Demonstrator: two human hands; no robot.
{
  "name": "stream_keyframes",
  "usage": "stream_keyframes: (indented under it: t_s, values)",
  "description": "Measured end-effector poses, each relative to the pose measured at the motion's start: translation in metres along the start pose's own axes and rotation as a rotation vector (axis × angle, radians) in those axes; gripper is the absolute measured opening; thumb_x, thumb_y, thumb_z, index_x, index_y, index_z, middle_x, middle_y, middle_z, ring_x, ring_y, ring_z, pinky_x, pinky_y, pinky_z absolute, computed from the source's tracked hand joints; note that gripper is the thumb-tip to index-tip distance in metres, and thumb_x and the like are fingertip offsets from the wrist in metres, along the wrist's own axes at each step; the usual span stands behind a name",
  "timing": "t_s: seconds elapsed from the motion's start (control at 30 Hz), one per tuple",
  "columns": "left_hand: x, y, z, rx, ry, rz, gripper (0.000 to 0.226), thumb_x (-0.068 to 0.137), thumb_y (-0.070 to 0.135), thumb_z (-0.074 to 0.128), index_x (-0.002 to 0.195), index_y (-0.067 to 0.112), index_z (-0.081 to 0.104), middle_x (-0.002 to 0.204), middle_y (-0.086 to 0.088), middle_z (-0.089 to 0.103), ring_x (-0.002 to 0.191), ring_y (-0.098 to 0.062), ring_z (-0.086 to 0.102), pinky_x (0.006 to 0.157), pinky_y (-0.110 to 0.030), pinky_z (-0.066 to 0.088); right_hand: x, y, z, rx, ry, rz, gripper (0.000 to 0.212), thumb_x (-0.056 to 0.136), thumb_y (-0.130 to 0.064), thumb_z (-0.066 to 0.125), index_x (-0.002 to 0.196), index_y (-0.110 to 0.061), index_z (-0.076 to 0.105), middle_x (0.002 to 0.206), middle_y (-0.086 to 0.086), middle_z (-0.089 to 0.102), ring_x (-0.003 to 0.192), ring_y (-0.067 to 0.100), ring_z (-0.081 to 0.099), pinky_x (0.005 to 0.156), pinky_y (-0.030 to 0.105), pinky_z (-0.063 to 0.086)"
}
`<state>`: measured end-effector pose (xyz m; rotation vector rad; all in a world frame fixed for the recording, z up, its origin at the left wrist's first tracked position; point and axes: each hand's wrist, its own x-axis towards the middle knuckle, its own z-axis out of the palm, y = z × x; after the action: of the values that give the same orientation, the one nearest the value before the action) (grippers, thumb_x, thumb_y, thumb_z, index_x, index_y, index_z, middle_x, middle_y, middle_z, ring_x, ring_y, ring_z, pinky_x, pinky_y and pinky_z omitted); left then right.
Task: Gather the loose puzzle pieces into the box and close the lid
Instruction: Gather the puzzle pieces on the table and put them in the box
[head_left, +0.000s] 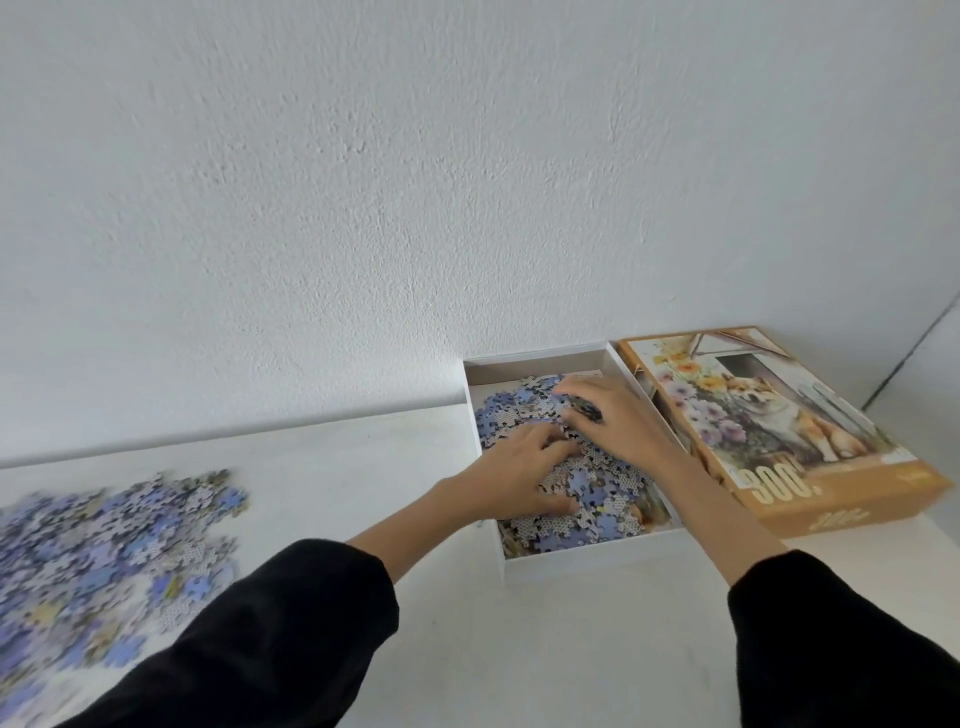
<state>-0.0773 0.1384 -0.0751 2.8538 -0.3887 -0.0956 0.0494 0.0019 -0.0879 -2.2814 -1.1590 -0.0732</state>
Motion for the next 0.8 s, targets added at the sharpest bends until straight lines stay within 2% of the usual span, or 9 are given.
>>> stream_keyframes:
  t_s: [0.1, 0.2, 0.33, 0.47, 0.53, 0.6, 0.67, 0.73, 0.8]
  values:
    - [0.002, 0.005, 0.002, 0.092, -0.068, -0.019, 0.065, 0.091, 0.047, 0.049, 0.144, 0.013, 0.028, 0.149, -0.011, 0.022, 0.136, -0.025, 0.021, 0.11, -0.038, 0.025, 0.0, 0.002, 0.001, -0.059, -0.018, 0.04, 0.031, 0.095, -0.023, 0.047, 0.125, -0.018, 0.056, 0.13, -0.001, 0.054, 0.124, 0.016, 0.043, 0.106, 0.037, 0.03]
    - [0.006, 0.01, -0.003, 0.094, -0.043, -0.035, 0.057, 0.094, 0.04, 0.048, 0.141, 0.013, 0.031, 0.146, -0.011, 0.025, 0.131, -0.025, 0.03, 0.107, -0.038, 0.031, -0.001, 0.004, -0.001, -0.06, 0.029, 0.095, 0.034, 0.098, -0.024, 0.042, 0.129, -0.018, 0.052, 0.135, 0.002, 0.051, 0.128, 0.017, 0.04, 0.108, 0.035, 0.028]
    - [0.002, 0.015, 0.001, 0.134, 0.003, -0.075, 0.051, 0.099, 0.037, 0.035, 0.143, 0.011, 0.028, 0.147, -0.013, 0.027, 0.132, -0.027, 0.031, 0.109, -0.041, 0.027, 0.0, 0.004, 0.0, -0.057, 0.023, 0.062, 0.038, 0.099, -0.029, 0.037, 0.134, -0.021, 0.047, 0.143, 0.001, 0.041, 0.134, 0.016, 0.033, 0.112, 0.039, 0.022]
    - [-0.007, 0.017, 0.006, 0.11, -0.191, -0.067, 0.066, 0.098, 0.049, 0.023, 0.15, 0.014, 0.002, 0.157, -0.011, -0.004, 0.145, -0.024, -0.003, 0.118, -0.043, 0.004, 0.002, 0.007, 0.007, -0.079, -0.141, 0.135, 0.041, 0.1, -0.032, 0.03, 0.139, -0.023, 0.038, 0.149, -0.002, 0.03, 0.141, 0.014, 0.018, 0.115, 0.044, 0.008]
    - [-0.01, 0.014, 0.004, 0.161, -0.255, -0.019, 0.069, 0.097, 0.052, 0.022, 0.149, 0.016, -0.005, 0.156, -0.009, -0.012, 0.144, -0.022, -0.011, 0.118, -0.042, -0.001, 0.004, 0.009, 0.01, -0.108, -0.162, 0.161, 0.043, 0.1, -0.035, 0.028, 0.141, -0.023, 0.035, 0.151, -0.001, 0.027, 0.141, 0.014, 0.017, 0.115, 0.044, 0.008]
    - [-0.011, 0.013, 0.001, 0.157, -0.248, 0.022, 0.066, 0.098, 0.05, 0.024, 0.15, 0.017, 0.002, 0.157, -0.008, -0.006, 0.145, -0.021, -0.004, 0.118, -0.042, 0.003, 0.004, 0.008, 0.009, -0.128, -0.147, 0.16, 0.043, 0.1, -0.034, 0.028, 0.141, -0.022, 0.035, 0.151, 0.0, 0.027, 0.141, 0.016, 0.017, 0.115, 0.042, 0.01]
    - [-0.012, 0.012, -0.001, 0.134, -0.131, 0.025, 0.057, 0.099, 0.045, 0.027, 0.148, 0.016, 0.02, 0.157, -0.008, 0.013, 0.143, -0.021, 0.016, 0.115, -0.041, 0.016, 0.002, 0.006, 0.006, -0.147, -0.07, 0.125, 0.041, 0.1, -0.031, 0.031, 0.138, -0.021, 0.04, 0.149, 0.001, 0.031, 0.139, 0.017, 0.022, 0.115, 0.039, 0.013]
    - [-0.012, 0.009, 0.001, 0.169, 0.039, -0.034, 0.05, 0.099, 0.042, 0.029, 0.141, 0.014, 0.035, 0.148, -0.009, 0.032, 0.132, -0.023, 0.035, 0.109, -0.041, 0.027, -0.001, 0.003, 0.001, -0.107, 0.008, 0.068, 0.036, 0.099, -0.028, 0.035, 0.132, -0.021, 0.049, 0.142, 0.0, 0.042, 0.133, 0.017, 0.034, 0.111, 0.037, 0.023]
    - [-0.013, 0.005, 0.002, 0.231, 0.108, -0.115, 0.049, 0.099, 0.043, 0.03, 0.137, 0.015, 0.039, 0.141, -0.007, 0.039, 0.124, -0.024, 0.043, 0.106, -0.04, 0.031, -0.003, -0.002, -0.001, -0.022, 0.032, 0.031, 0.03, 0.098, -0.025, 0.039, 0.121, -0.019, 0.059, 0.127, -0.002, 0.056, 0.121, 0.015, 0.046, 0.102, 0.037, 0.035]
